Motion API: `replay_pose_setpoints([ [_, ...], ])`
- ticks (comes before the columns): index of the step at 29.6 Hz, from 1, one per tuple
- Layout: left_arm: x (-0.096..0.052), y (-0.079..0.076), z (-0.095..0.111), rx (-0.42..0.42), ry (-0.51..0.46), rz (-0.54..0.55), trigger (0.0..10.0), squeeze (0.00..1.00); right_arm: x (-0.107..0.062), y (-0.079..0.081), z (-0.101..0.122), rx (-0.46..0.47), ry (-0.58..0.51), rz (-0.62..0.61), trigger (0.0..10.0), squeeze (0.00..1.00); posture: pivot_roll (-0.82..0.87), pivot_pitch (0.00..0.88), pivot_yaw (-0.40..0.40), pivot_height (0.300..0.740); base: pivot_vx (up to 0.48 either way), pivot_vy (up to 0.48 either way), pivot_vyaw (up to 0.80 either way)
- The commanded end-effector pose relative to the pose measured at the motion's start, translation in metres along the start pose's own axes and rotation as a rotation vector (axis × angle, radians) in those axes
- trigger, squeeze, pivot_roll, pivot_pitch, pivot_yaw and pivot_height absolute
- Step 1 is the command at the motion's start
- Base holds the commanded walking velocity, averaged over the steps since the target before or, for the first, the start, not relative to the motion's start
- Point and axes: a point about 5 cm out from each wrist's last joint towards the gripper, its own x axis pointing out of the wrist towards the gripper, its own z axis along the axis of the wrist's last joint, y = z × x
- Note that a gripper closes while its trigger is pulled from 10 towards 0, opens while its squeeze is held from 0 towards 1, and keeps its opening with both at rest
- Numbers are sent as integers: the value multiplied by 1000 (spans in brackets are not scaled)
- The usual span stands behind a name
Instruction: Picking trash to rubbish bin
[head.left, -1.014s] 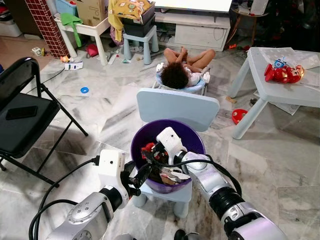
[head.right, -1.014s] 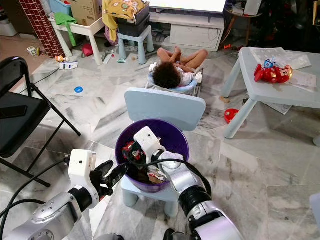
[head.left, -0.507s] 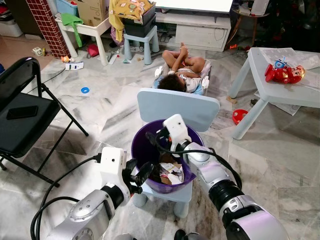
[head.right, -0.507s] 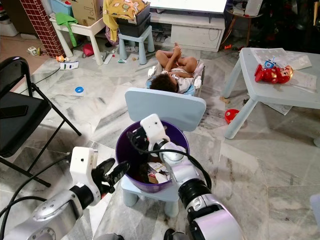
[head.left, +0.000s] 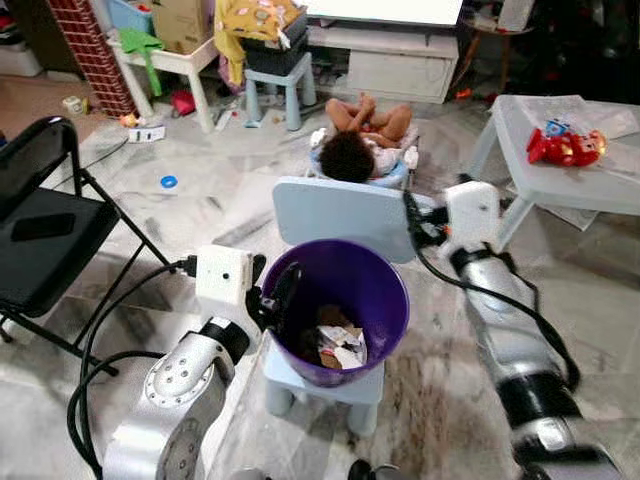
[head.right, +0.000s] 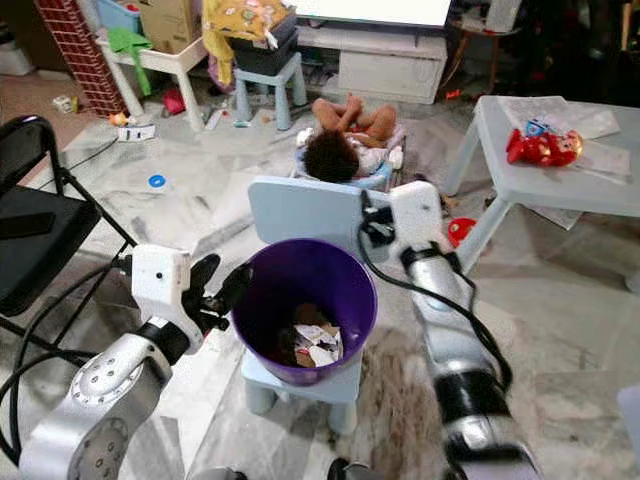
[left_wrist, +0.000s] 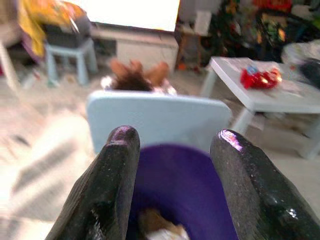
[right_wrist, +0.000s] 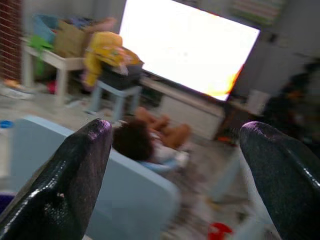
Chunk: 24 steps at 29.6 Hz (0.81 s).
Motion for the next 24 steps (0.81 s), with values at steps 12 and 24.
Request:
replay_pose_setpoints([
  [12, 9, 5, 10, 87, -113, 52, 10000, 0, -40, -48, 10, -31, 58, -204, 10000, 0, 64, 82, -31, 740, 0, 0, -91],
  [24, 19, 8, 13, 39, -146, 59, 10000, 0, -37, -36, 16, 0, 89, -155, 10000, 0, 57, 82, -36, 740, 0, 0, -788],
])
